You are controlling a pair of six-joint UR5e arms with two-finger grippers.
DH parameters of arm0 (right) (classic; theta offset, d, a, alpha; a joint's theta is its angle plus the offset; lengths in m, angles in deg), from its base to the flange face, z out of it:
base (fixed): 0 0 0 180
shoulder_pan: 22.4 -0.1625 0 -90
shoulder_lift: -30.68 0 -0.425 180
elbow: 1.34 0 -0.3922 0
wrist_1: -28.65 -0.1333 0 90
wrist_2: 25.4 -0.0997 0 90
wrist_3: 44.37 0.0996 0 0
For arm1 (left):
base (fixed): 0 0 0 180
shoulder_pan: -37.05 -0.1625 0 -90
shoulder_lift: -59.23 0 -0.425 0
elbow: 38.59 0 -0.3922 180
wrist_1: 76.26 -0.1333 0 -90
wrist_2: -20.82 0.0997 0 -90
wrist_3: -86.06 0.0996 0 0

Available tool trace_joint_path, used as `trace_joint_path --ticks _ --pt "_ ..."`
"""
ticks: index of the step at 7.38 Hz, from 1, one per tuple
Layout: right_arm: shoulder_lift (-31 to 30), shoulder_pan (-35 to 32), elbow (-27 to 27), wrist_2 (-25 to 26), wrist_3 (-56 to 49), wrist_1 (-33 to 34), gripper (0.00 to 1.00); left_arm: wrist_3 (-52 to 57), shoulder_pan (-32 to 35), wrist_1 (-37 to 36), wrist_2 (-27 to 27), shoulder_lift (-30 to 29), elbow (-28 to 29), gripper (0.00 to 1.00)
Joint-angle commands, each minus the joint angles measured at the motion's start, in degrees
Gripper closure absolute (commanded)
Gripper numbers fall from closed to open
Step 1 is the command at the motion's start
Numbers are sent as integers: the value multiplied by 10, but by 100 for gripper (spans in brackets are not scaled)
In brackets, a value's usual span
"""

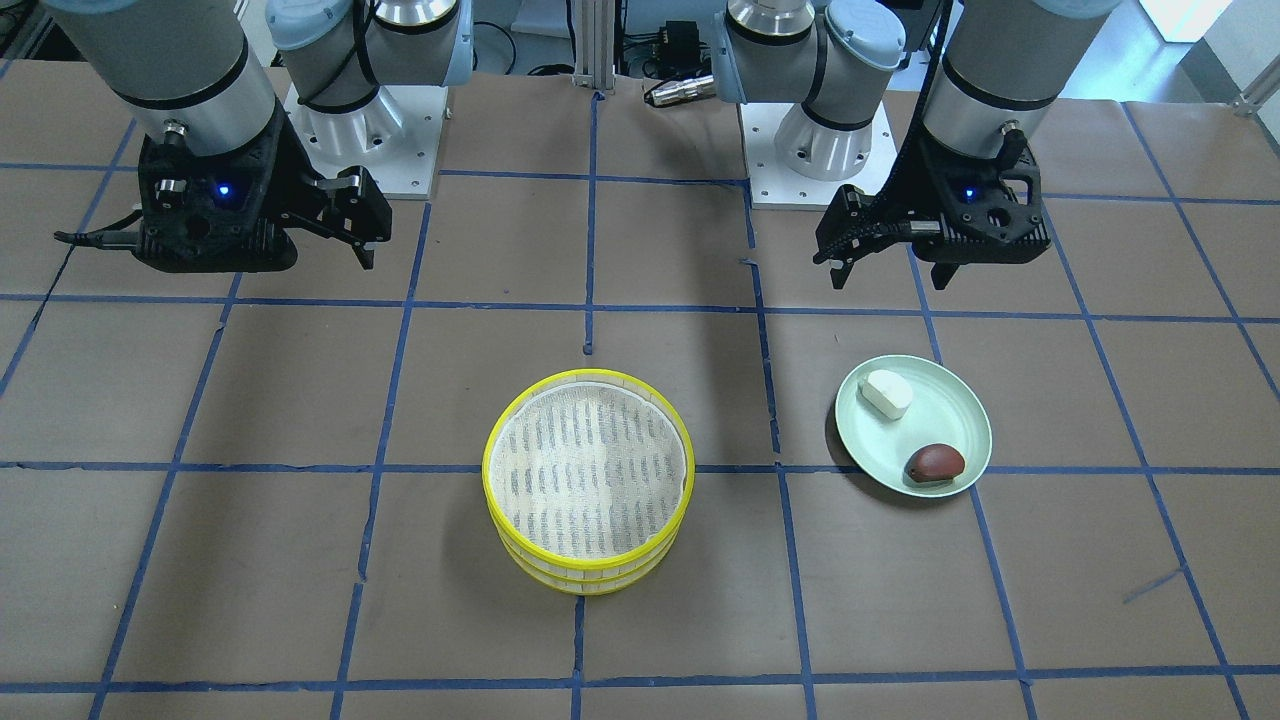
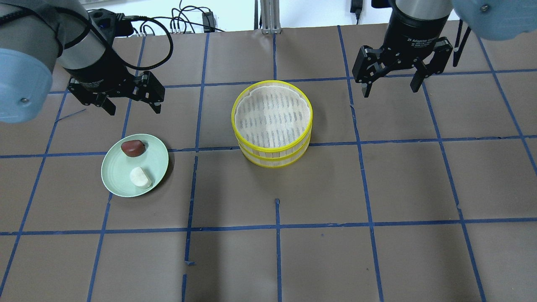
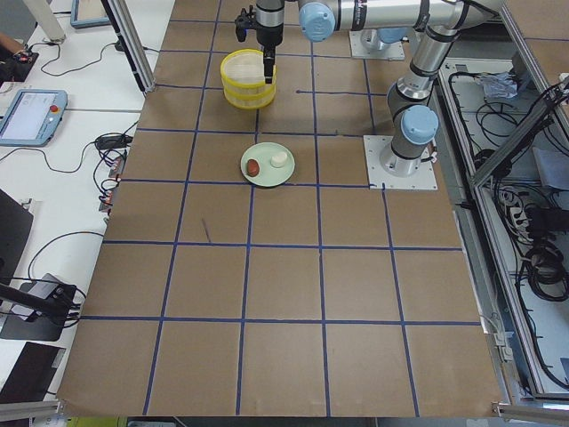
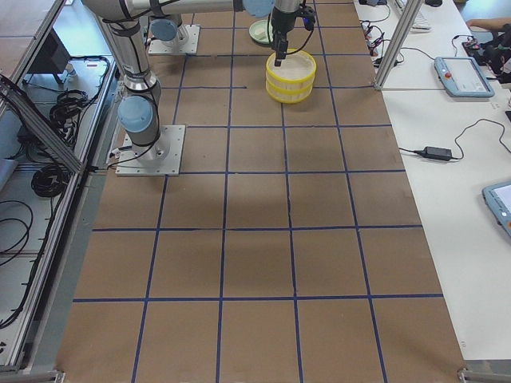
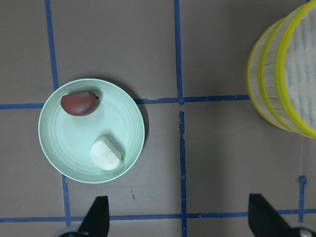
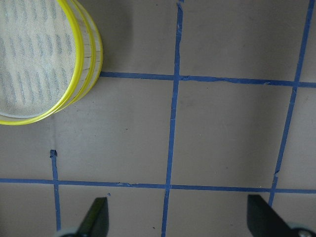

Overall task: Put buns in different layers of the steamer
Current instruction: 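Move the left gripper to the white bun while the right reaches the steamer rim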

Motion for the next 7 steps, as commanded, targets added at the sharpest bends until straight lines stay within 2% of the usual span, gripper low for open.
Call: trace_joint_path --ticks 1,3,5,6,7 --pt "0 -1 -1 0 1 0 0 -3 0 0 0 0 0 0" --pt "3 -1 -3 -8 7 4 0 -3 0 0 -1 0 0 0" --pt "31 -4 2 -6 9 37 0 7 -8 -2 -2 0 -13 0" --pt "59 -11 -1 -8 27 74 0 34 -17 1 -2 -8 -17 0" --pt "105 -31 -1 -8 58 139 0 57 -20 0 1 -10 -33 0"
